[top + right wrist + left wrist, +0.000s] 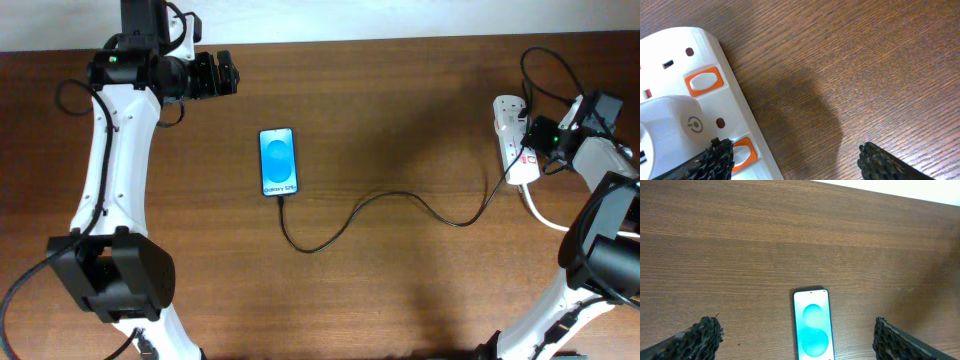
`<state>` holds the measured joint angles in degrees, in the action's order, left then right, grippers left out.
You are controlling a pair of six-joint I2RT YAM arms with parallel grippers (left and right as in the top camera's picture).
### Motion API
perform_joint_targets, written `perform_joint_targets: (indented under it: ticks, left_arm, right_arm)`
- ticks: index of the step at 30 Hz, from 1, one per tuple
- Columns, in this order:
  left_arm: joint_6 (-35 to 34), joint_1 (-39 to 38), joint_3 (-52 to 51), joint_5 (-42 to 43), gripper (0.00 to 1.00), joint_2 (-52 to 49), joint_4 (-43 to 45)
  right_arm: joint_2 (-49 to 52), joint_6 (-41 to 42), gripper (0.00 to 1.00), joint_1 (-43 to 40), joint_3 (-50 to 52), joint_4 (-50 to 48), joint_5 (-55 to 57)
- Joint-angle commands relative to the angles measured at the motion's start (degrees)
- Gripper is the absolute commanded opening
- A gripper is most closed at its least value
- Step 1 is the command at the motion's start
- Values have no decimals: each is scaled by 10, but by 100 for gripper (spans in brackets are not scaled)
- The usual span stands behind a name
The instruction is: Plug charger to phone and switch on socket
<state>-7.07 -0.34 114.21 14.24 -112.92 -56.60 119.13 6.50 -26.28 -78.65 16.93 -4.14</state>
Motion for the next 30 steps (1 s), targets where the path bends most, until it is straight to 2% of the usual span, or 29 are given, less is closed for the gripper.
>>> perform_joint_targets:
  ticks: [1,9,10,11,14,19,24,28,30]
  left_arm:
    - [5,1,6,-6,99,7,-1]
    - [5,1,6,-6,100,7,-1]
    - [5,1,6,-6,99,7,-1]
    - [5,1,6,-6,99,7,-1]
    - [5,1,6,-6,100,7,-1]
    - [5,1,6,-6,100,7,-1]
    - [5,1,6,-6,99,7,-1]
    - [5,1,6,-6,99,7,-1]
    - [5,1,6,-6,99,7,-1]
  right_arm:
    - [32,-20,84,27,15,28,-83]
    - [32,-20,84,28,15,60,-96]
    - [32,-20,89,28,15,61,-93]
    - [29,-20,98,26,12,65,-77]
    - [-11,1,99,18,-29,121,47]
    - [-75,-1,99,-29,-127,232,79]
    - [-109,-2,98,-52,-204,327,52]
    - [-191,-2,98,-52,-275,389,-45]
    - [-272,-2,98,-52,-285,443,-88]
